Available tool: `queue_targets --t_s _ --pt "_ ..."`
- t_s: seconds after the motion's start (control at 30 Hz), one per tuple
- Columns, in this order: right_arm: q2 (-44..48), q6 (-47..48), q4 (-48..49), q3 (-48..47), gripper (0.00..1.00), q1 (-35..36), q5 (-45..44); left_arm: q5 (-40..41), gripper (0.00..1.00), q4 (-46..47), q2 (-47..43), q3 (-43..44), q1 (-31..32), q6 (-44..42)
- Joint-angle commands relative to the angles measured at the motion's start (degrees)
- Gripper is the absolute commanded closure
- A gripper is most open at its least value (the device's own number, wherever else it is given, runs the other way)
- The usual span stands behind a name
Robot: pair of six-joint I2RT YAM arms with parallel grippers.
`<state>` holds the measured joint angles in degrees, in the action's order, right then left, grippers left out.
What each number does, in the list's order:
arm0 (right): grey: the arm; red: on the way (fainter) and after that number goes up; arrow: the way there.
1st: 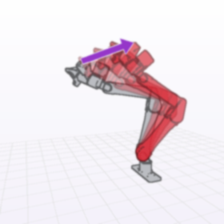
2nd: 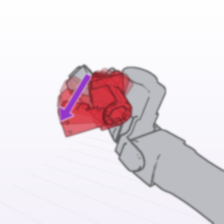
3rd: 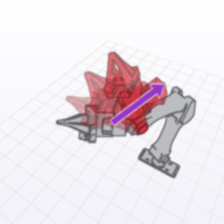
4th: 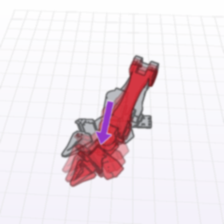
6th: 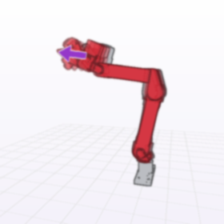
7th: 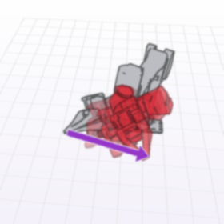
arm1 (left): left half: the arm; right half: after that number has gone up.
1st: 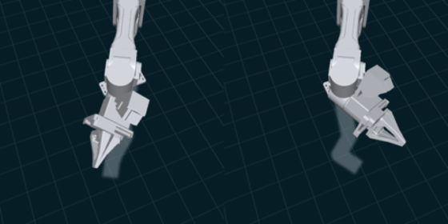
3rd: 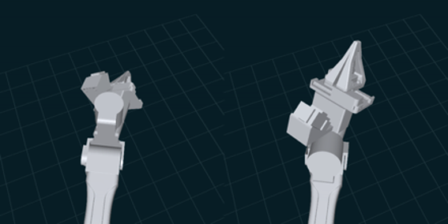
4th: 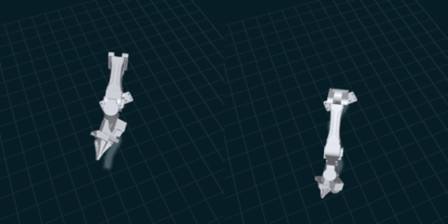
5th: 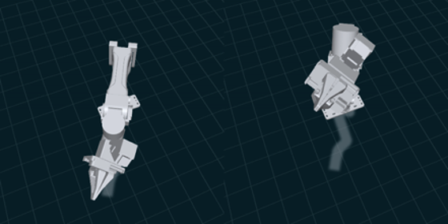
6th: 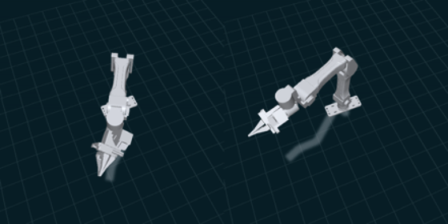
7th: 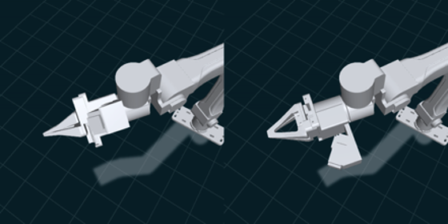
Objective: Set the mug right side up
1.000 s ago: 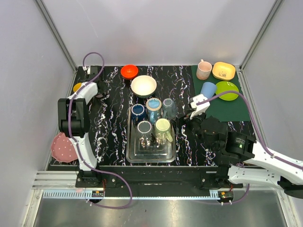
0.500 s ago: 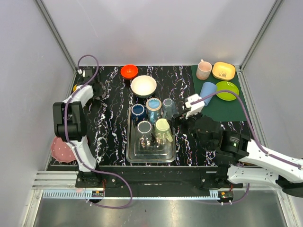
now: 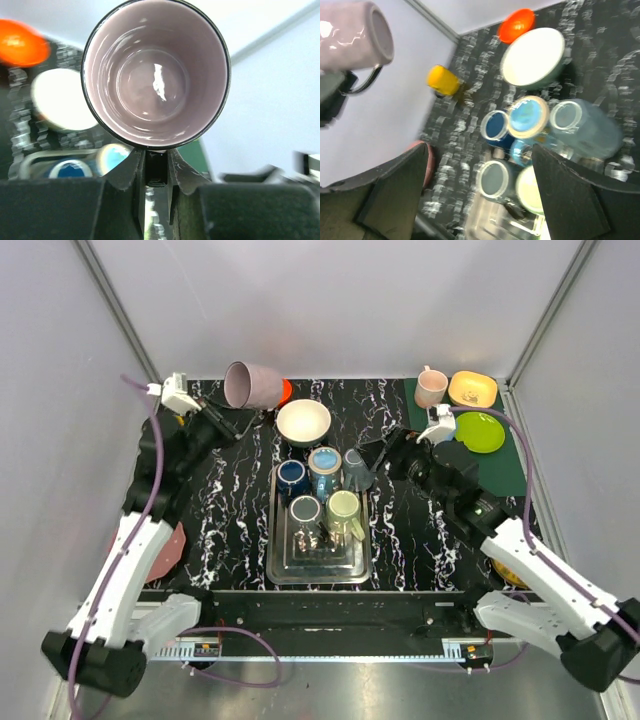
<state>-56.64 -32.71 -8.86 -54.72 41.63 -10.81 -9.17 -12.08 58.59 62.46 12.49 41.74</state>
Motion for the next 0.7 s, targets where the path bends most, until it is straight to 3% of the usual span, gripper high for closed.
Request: queue_targets --t_s 0.0,0.03,0.17,0.4,0.67 --pt "1.4 -22.6 29.3 8.6 0.11 -7.1 35.1 -12.8 1.00 23.4 -6.5 -7.0 2.6 14.5" --pt "0.6 -26.3 35.9 9.4 0.10 -7.2 36.9 -14.0 1.00 26.3 -7.2 -8.2 3.1 16.5" --pt "-5.8 -33.0 47.2 9.1 0.10 -7.1 43.5 -16.7 1.00 35.5 -9.3 -12.7 7.3 24.3" --pt "-10.6 -33.0 47.1 4.6 0.13 -6.4 45.5 -14.5 1.00 36.8 -9.1 -13.7 15.0 24.9" --pt "-14.1 -31.3 47.7 2.2 0.33 -6.0 43.9 -12.2 1.00 35.9 -6.7 -13.1 21.8 23.2"
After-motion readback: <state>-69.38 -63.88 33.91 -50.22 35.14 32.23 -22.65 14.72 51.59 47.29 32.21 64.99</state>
